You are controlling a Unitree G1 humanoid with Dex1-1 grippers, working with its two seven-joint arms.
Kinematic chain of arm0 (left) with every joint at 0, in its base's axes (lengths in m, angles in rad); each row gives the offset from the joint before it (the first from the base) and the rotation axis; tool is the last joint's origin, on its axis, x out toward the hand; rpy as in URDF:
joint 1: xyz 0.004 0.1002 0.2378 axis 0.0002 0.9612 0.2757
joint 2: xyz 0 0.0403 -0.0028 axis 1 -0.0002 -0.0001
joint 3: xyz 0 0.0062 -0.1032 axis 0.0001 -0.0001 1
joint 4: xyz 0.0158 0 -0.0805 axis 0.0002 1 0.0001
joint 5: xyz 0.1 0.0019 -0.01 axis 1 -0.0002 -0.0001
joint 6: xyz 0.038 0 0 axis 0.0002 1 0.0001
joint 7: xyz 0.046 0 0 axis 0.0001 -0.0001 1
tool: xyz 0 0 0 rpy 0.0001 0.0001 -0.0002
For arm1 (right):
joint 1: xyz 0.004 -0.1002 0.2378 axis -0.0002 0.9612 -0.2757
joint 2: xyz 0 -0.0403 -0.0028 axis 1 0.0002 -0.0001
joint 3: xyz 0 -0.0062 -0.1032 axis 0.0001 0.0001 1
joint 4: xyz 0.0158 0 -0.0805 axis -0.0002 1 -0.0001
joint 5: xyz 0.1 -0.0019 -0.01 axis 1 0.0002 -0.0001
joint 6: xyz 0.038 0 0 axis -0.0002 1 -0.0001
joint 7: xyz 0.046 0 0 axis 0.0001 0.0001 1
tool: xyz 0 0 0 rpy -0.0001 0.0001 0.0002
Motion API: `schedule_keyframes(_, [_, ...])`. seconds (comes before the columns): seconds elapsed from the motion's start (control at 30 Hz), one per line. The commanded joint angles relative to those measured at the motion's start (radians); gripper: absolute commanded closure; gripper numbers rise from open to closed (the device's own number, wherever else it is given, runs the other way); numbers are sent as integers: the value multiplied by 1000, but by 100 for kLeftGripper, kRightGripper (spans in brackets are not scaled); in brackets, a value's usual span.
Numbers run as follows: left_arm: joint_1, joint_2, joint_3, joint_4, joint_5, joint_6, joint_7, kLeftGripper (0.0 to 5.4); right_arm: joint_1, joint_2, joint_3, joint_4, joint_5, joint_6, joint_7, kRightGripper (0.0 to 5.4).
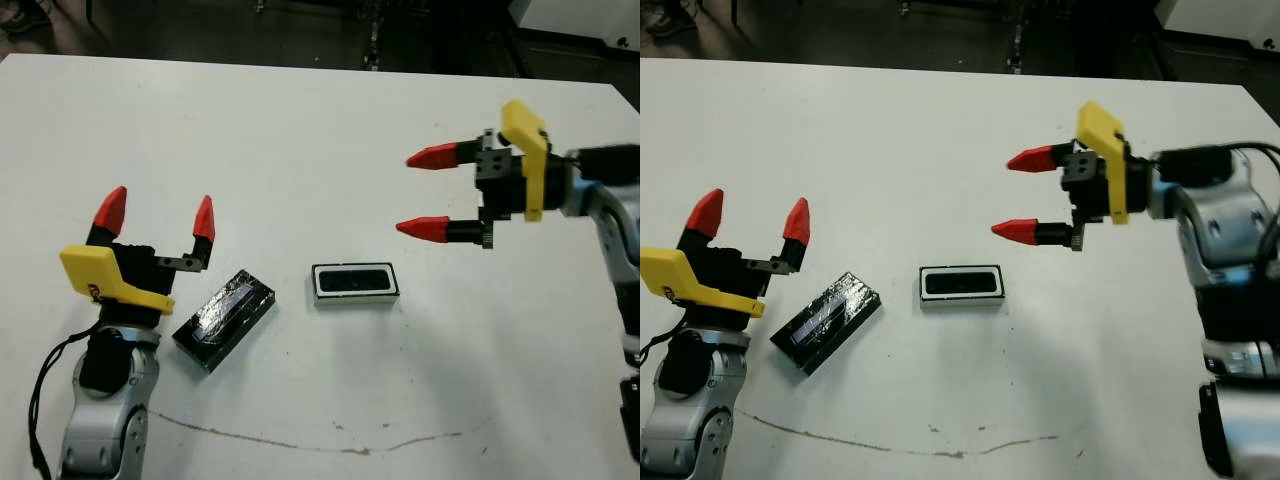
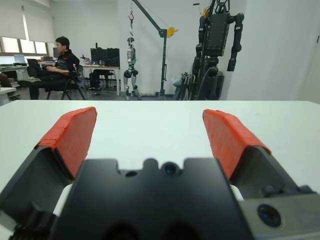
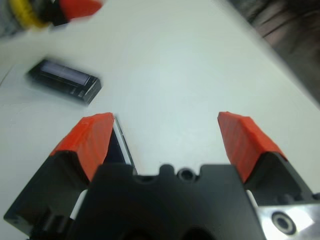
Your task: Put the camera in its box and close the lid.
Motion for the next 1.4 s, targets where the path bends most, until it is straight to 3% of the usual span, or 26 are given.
schedule_keyframes(0.03, [10, 42, 1, -21, 15, 37, -21, 0, 173, 77, -103, -147, 61, 11, -184, 10])
schedule_keyframes(0.17, [19, 107, 2, -78, 41, 124, -42, 0, 362, 188, -161, -329, 44, -18, -433, 58])
schedule_keyframes(0.3, [15, 202, 17, -141, 1, 228, -119, 0, 506, 307, -180, -442, 40, -16, -644, 118])
schedule_keyframes(0.37, [7, 263, 27, -176, -19, 289, -168, 0, 561, 352, -175, -453, 32, -63, -698, 138])
schedule_keyframes(0.5, [-28, 385, 50, -245, -100, 453, -263, 0, 627, 389, -152, -462, 6, -130, -762, 210])
schedule_keyframes(0.73, [-110, 508, 51, -295, -237, 698, -340, 0, 663, 420, -132, -483, -13, -167, -847, 306])
schedule_keyframes(0.77, [-119, 519, 47, -301, -249, 729, -342, 0, 666, 421, -128, -486, -18, -173, -856, 339])
schedule_keyframes(0.9, [-139, 540, 30, -319, -299, 855, -331, 0, 671, 425, -122, -495, -21, -168, -894, 388])
schedule_keyframes(1.07, [-146, 489, 93, -334, -482, 1067, -285, 0, 674, 424, -113, -503, -21, -160, -921, 459])
schedule_keyframes(1.17, [-164, 475, 119, -348, -556, 1170, -233, 0, 673, 419, -110, -499, -23, -170, -925, 506])
schedule_keyframes(1.4, [-183, 424, 142, -325, -637, 1275, -149, 0, 677, 414, -106, -502, -29, -171, -933, 534])
